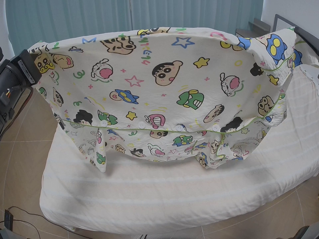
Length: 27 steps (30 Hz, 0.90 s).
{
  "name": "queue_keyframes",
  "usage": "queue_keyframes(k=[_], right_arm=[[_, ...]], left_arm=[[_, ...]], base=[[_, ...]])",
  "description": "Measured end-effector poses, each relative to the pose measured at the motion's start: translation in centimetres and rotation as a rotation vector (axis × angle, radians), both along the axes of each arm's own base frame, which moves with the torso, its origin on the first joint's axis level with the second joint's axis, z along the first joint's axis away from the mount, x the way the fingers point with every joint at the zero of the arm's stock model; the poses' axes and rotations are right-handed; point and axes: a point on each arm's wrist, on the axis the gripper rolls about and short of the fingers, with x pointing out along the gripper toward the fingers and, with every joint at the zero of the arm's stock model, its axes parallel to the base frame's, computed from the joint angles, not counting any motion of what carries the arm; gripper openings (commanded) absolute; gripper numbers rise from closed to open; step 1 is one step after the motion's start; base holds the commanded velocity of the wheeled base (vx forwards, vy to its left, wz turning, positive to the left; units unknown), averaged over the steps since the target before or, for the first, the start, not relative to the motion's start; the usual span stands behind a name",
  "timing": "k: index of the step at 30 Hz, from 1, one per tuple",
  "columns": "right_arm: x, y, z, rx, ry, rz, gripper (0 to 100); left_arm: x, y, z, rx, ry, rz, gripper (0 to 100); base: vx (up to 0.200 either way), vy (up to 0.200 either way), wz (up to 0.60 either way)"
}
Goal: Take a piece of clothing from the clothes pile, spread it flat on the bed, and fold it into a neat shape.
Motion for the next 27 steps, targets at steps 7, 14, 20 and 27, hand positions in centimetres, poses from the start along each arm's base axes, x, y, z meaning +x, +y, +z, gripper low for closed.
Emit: queue_keyframes(k=[7, 14, 20, 27], right_arm=[[-0.7, -0.2, 0.4, 0.01, -0.024, 0.008, 0], [-1.4, -0.5, 0.9, 0.02, -0.047, 0.01, 0], [-1.7, -0.6, 1.0, 0.023, -0.055, 0.01, 0], [-1.9, -0.7, 1.1, 0.025, -0.06, 0.008, 0]], left_arm=[[-0.3, 0.2, 0.0, -0.018, -0.004, -0.006, 0], [-0.3, 0.2, 0.3, -0.062, -0.009, -0.025, 0], [-0.3, 0.1, 0.1, -0.057, -0.002, -0.028, 0], [-0.3, 0.1, 0.0, -0.056, -0.001, -0.03, 0]], base=[[0.0, 0.0, 0.0], [0.0, -0.086, 0.0], [0.0, -0.2, 0.0], [0.0, -0.2, 0.0]])
